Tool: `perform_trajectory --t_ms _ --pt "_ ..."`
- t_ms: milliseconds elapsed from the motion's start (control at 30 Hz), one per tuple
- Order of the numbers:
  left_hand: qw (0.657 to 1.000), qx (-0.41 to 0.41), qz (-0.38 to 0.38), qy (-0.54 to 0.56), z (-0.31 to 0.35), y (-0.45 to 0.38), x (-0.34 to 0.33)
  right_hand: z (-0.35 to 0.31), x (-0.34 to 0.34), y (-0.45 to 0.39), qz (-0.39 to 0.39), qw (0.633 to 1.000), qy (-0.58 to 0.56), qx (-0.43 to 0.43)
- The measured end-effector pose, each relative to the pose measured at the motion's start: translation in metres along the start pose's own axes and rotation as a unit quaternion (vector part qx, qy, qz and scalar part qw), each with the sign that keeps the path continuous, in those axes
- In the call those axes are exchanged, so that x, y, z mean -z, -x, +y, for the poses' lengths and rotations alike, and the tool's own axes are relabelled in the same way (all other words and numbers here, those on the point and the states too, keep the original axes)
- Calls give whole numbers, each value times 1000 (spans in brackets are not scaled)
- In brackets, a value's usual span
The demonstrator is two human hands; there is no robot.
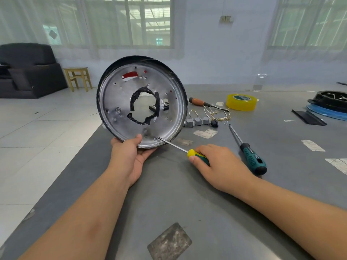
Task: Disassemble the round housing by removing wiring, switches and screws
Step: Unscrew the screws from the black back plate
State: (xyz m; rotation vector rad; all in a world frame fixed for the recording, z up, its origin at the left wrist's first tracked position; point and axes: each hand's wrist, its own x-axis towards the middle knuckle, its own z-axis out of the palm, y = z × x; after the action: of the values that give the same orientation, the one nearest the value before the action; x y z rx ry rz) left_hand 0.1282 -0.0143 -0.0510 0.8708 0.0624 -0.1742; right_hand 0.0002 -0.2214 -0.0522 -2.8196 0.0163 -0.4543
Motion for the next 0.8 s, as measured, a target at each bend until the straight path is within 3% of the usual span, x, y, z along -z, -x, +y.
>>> perform_trajectory --t_ms 500,800 --pt "999 -32 -11 -40 -4 3 -1 -4 6 2 -10 1000 13 10" --pt "993 -92 -25 -72 -11 2 -2 -11 5 1 -9 999 -41 -23"
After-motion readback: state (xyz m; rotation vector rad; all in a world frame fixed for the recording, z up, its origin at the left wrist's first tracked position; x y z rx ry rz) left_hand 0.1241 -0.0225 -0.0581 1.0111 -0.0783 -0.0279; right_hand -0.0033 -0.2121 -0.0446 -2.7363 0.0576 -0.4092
